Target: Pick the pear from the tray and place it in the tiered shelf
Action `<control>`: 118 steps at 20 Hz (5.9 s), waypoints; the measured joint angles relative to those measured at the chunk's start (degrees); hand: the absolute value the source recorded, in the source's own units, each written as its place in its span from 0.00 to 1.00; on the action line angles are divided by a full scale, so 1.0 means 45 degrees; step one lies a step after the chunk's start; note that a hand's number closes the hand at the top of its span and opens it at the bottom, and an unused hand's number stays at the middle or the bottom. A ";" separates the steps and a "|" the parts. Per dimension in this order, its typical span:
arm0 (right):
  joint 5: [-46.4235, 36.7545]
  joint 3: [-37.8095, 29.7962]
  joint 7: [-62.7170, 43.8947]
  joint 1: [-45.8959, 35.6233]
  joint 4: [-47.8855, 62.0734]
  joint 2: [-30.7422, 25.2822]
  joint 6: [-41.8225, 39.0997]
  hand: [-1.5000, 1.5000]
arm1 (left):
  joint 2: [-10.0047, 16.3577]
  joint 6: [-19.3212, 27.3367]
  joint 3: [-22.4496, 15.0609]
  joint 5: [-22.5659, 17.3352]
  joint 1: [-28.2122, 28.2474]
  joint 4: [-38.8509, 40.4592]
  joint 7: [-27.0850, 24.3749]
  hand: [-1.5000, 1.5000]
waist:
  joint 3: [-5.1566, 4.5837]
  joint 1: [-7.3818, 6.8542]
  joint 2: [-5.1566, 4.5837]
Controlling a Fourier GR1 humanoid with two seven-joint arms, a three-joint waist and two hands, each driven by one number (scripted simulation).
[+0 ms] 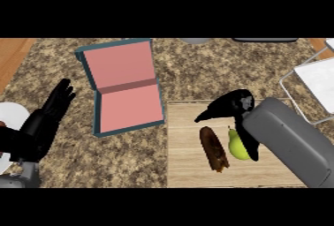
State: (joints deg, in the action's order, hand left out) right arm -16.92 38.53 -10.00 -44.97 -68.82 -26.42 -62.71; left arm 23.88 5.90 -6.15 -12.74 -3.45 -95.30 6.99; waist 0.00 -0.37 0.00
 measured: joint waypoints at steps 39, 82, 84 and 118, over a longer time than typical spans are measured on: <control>-0.4414 0.2245 0.3892 0.0786 0.0814 -0.1420 0.1658 0.00 | -0.1217 -0.0933 0.0830 0.1188 -0.0135 -0.0178 0.0421 0.50 | -0.0153 -0.0129 0.0313; 0.0107 -1.0192 0.2240 0.7497 -0.6478 -0.2644 1.2832 1.00 | -0.1307 -0.0736 0.2105 0.1378 0.1441 -0.0557 0.0435 0.50 | -0.0036 0.1895 0.0498; 0.0569 -1.0871 0.1317 0.8264 -0.8013 -0.2794 1.2715 1.00 | -0.1363 -0.0776 0.1982 0.1428 0.1405 -0.0678 0.0419 0.50 | -0.0033 0.1625 0.0413; -0.1514 -1.2224 0.0335 0.5036 -0.6675 -0.6022 1.3261 1.00 | -0.1992 -0.1544 0.1176 0.1946 -0.0437 -0.0107 0.0548 0.50 | -0.0001 -0.0416 -0.0187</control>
State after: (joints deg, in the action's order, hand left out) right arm -23.73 -16.48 -8.49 -22.30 -98.85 -53.52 -3.03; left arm 14.91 -1.04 -0.86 -3.98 -5.41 -95.78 9.46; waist -0.01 -2.25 -0.84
